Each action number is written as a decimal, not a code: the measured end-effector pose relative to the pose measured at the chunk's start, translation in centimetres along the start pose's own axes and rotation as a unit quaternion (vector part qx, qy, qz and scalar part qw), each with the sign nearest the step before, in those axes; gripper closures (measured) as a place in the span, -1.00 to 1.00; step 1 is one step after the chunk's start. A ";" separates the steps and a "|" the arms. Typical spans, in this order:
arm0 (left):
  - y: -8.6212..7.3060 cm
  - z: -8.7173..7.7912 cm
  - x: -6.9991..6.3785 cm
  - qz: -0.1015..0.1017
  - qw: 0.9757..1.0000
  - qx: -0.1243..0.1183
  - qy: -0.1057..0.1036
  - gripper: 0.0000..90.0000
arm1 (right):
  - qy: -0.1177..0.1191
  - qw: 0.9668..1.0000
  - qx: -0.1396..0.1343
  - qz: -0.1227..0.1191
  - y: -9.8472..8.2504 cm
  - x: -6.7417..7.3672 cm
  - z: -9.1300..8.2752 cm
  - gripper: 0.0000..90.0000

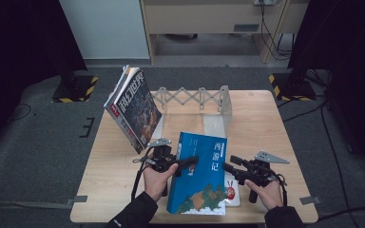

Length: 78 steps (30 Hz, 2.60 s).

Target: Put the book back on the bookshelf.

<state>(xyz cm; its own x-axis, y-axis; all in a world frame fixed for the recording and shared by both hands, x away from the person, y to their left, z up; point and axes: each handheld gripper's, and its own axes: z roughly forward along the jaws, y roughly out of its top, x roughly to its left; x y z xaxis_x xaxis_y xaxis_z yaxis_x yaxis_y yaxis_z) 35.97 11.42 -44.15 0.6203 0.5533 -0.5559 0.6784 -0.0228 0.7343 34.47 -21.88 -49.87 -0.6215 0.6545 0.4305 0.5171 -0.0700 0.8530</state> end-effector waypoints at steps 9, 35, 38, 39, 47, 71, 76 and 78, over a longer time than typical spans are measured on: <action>1.9 -2.9 -0.6 0.024 0.999 -0.037 0.015 0.35 | -0.093 0.995 0.015 -0.029 0.0 -2.0 -1.4 -0.21; 6.6 -7.9 1.0 0.064 0.979 -0.134 0.136 0.35 | -0.262 0.943 0.181 -0.096 -1.6 -5.7 -1.4 -0.57; 7.8 -7.1 0.7 0.086 0.974 -0.143 0.151 0.35 | -0.264 0.944 0.176 -0.089 -1.7 -6.0 -1.4 -0.63; 8.1 -6.8 0.6 0.090 0.973 -0.144 0.155 0.35 | -0.264 0.944 0.174 -0.089 -1.7 -6.1 -1.4 -0.64; 9.4 -5.4 1.1 0.088 0.972 -0.149 0.158 0.35 | -0.262 0.946 0.168 -0.092 -1.8 -6.4 -1.4 -0.75; 12.0 0.5 4.5 0.097 0.946 -0.201 0.234 0.35 | -0.260 0.946 0.169 -0.097 -1.9 -6.5 -1.4 -0.79; 12.3 1.4 5.4 0.088 0.941 -0.218 0.243 0.35 | -0.260 0.946 0.169 -0.097 -1.9 -6.5 -1.4 -0.79; 12.4 1.8 5.5 0.092 0.938 -0.224 0.248 0.35 | -0.260 0.946 0.169 -0.097 -1.9 -6.5 -1.4 -0.79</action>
<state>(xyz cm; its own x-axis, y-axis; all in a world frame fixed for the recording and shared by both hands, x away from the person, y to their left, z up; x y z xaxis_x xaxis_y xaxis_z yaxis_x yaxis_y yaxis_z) 48.48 12.68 -38.81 0.3752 0.8966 -0.2353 0.2745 0.1350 0.9521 36.76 -27.07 -53.86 -0.3954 0.9185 -0.0020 0.6366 0.2756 0.7203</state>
